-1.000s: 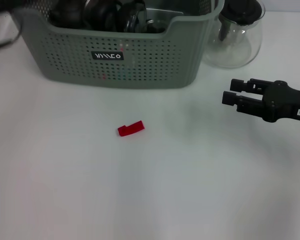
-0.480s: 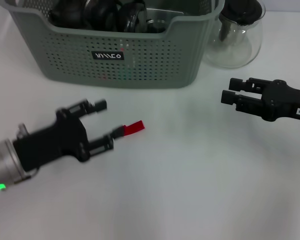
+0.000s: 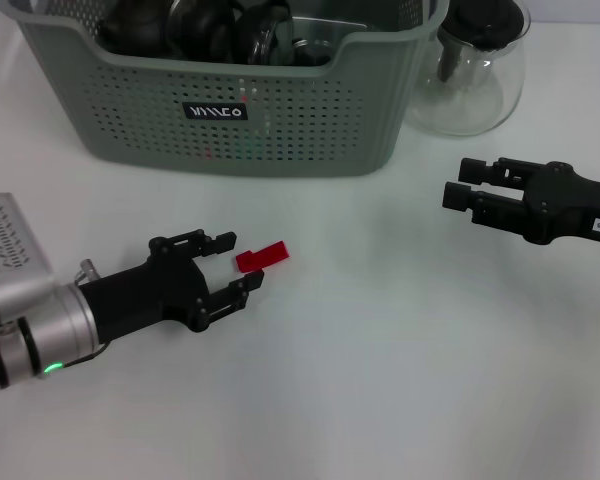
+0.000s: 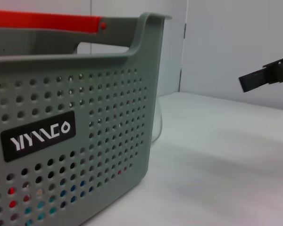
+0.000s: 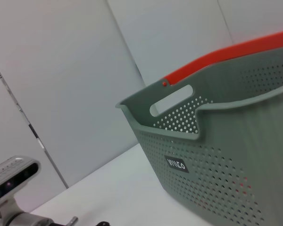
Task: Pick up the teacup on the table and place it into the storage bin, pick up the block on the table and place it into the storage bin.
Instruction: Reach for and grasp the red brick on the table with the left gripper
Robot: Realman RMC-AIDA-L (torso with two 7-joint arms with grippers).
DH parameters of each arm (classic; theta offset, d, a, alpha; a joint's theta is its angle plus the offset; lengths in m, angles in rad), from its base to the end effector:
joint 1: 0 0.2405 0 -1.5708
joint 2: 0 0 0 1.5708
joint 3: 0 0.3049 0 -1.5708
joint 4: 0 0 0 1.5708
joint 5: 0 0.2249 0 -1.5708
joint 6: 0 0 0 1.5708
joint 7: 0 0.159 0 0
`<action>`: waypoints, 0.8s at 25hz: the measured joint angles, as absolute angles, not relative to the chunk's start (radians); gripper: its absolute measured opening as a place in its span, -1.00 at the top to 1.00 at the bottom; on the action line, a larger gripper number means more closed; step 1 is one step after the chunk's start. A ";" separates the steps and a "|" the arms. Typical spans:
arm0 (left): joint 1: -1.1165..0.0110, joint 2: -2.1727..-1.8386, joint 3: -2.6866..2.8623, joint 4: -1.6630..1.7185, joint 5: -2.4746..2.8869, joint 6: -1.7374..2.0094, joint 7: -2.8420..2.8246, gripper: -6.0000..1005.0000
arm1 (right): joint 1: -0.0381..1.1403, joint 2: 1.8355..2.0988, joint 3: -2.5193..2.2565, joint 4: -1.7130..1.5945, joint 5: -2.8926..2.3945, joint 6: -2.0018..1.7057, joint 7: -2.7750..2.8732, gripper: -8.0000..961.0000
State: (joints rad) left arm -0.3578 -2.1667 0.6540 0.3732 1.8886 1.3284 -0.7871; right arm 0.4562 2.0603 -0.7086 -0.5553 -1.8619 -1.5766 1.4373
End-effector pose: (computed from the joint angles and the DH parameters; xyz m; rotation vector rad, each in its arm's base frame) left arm -0.3627 0.2930 -0.1183 -2.5309 -0.4953 -0.6198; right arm 0.3213 0.3440 -0.0380 -2.6183 0.8743 0.8931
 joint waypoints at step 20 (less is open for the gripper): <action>-0.396 -2.171 0.691 0.308 1.889 1.254 -0.725 -0.13 | 0.451 2.058 -0.709 -0.555 -1.862 -1.577 1.437 -0.22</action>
